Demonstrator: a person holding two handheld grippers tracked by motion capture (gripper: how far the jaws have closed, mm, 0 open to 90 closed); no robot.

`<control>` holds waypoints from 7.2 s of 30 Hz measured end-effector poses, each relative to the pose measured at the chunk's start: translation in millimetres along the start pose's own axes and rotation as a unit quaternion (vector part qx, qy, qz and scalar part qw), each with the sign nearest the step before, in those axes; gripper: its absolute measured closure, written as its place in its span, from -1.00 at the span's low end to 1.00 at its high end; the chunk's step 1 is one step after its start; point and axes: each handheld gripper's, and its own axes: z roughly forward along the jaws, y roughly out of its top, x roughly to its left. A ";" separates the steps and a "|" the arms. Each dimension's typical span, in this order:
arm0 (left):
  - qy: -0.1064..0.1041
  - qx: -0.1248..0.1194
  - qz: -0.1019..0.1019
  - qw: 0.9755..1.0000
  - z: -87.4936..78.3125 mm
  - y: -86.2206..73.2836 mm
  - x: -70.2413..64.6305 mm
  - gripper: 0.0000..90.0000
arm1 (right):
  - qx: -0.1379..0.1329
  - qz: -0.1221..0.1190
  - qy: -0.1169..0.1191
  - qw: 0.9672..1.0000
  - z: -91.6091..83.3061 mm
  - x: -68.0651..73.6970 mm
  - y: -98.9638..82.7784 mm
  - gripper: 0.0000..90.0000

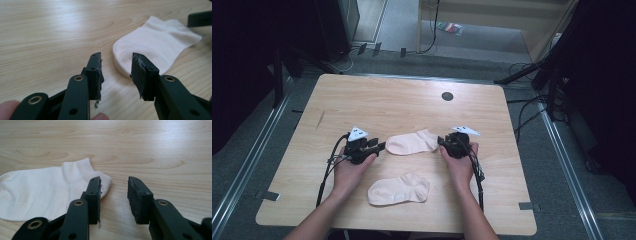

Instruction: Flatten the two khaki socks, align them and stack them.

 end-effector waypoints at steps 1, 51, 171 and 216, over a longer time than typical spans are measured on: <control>0.000 0.000 0.000 1.000 0.0 0.0 0.0 0.35 | 0.000 0.000 0.000 1.000 0.0 0.0 0.0 0.41; -0.024 0.005 0.050 0.998 -76.7 -17.1 -30.0 1.00 | -0.022 -0.070 0.061 0.995 -73.4 38.8 -30.8 1.00; -0.058 0.066 0.121 0.989 -108.1 -92.3 -55.7 0.87 | -0.002 -0.092 0.122 0.988 -94.8 52.7 -84.0 1.00; -0.094 0.063 0.034 0.993 -63.5 -59.0 -38.2 0.98 | 0.043 -0.106 0.196 0.974 -66.7 150.4 -96.3 1.00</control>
